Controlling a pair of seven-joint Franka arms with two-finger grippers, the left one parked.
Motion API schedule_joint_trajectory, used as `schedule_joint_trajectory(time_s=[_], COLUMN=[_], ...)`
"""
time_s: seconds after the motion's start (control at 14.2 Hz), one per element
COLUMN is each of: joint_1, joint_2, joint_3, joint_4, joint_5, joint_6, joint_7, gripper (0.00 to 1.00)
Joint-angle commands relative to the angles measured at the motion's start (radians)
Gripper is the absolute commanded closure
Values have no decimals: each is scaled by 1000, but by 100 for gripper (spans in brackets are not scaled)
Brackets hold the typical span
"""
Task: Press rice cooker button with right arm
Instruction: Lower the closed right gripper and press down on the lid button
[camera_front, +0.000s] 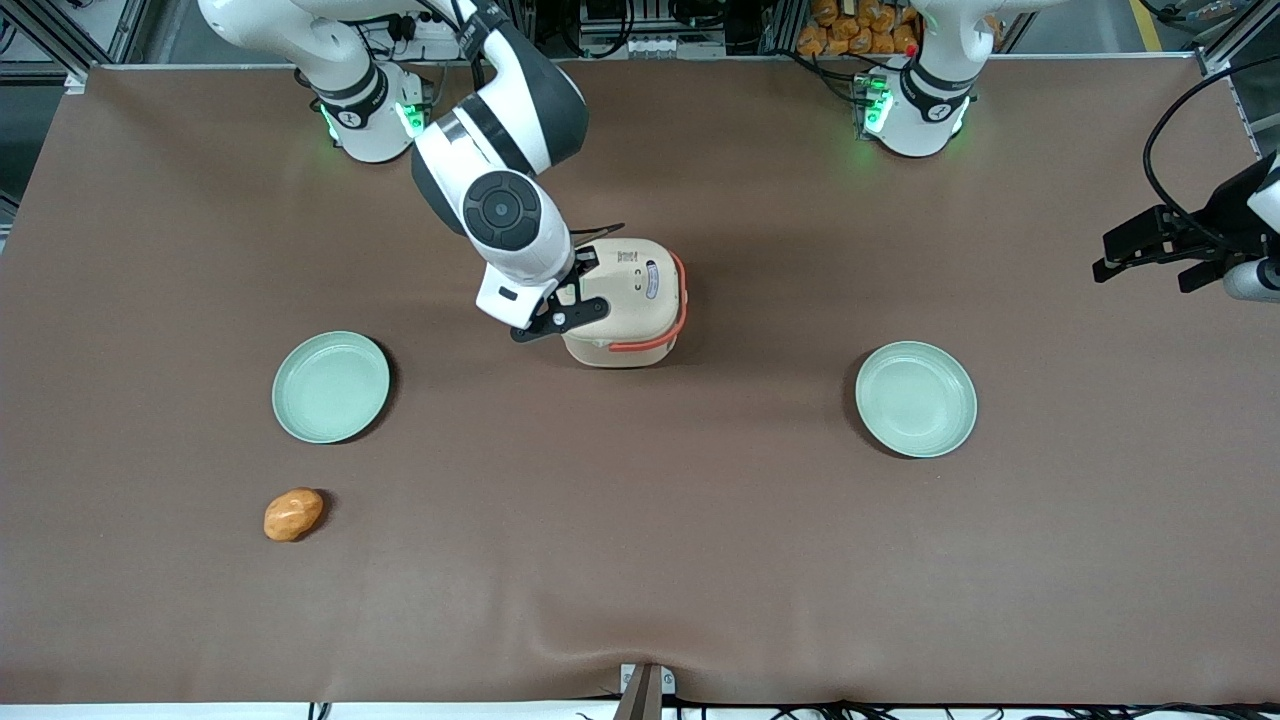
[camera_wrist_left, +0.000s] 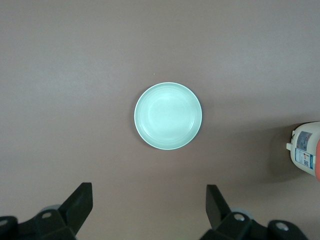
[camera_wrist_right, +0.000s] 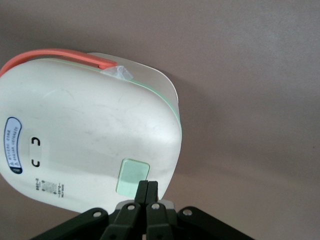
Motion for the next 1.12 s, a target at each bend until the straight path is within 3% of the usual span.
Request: schedule_joint_trajectory(time_s=[0.0,1.05], joint_1=[8,28], joint_2=[3,34], joint_3=[-4,-4], joint_4=[-9,-15], joint_5=[45,57], joint_6=[15,16], joint_7=[5,5], gripper=[100,100])
